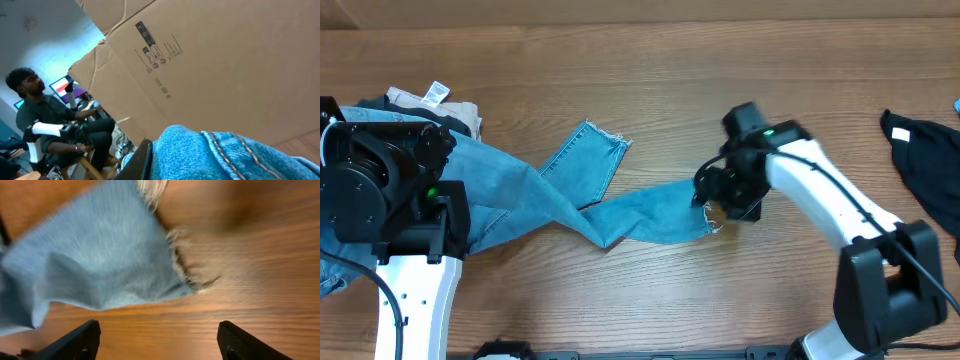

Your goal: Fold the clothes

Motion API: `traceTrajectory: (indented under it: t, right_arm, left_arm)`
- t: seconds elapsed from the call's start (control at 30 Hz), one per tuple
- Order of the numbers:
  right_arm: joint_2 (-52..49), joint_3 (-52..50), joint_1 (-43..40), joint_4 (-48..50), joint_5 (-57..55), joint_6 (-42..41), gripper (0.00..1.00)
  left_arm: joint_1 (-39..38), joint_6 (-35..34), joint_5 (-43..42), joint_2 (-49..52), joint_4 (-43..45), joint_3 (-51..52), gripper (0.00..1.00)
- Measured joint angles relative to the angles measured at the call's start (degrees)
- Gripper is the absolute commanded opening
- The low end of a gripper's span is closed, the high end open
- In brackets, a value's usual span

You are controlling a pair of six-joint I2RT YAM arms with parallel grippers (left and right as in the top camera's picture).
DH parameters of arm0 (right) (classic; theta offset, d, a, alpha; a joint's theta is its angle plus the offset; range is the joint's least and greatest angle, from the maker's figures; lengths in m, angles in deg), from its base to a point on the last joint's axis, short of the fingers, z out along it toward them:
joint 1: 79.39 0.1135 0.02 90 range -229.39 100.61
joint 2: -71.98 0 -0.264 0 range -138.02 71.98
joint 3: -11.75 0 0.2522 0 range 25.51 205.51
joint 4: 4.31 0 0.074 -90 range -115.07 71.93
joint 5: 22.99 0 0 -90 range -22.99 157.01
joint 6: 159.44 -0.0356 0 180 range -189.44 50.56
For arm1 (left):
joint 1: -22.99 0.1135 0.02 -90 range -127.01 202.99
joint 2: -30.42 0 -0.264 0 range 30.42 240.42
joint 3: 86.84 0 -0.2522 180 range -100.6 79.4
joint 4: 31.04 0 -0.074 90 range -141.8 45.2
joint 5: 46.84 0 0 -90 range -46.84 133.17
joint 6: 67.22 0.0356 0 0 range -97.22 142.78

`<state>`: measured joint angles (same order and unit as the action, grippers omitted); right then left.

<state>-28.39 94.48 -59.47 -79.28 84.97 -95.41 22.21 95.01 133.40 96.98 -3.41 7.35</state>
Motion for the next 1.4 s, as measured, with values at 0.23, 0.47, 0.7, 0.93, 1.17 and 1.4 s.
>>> traceTrajectory:
  t: [0.23, 0.47, 0.7, 0.93, 1.17, 1.4]
  right_arm:
    - [-1.68, -10.69, 3.52, 12.61, 1.81, -8.33, 0.73]
    - [-0.39, -14.58, 3.37, 21.2, 4.24, -17.16, 0.5]
    - [-0.52, -15.37, 3.37, 22.25, 3.26, -20.24, 0.04]
    - [-0.68, -15.17, 3.02, 20.57, 2.34, -17.66, 0.04]
    - [7.3, -2.62, -7.41, -0.55, -12.09, -10.01, 0.04]
    - [19.56, 23.12, -30.58, -11.15, -18.18, -2.14, 0.04]
  left_arm:
    - [0.02, 0.0, 0.0, 0.0, 0.0, -0.02, 0.14]
    - [0.0, -0.02, 0.0, -0.02, 0.0, -0.02, 0.14]
    - [0.0, -0.02, 0.0, 0.0, -0.02, -0.02, 0.15]
    - [0.0, -0.02, 0.0, 0.0, 0.0, -0.04, 0.16]
    - [-2.99, 0.0, 0.0, -0.02, -0.22, -0.11, 0.16]
    - [-16.68, 0.0, -0.04, 0.46, -12.68, -0.44, 0.16]
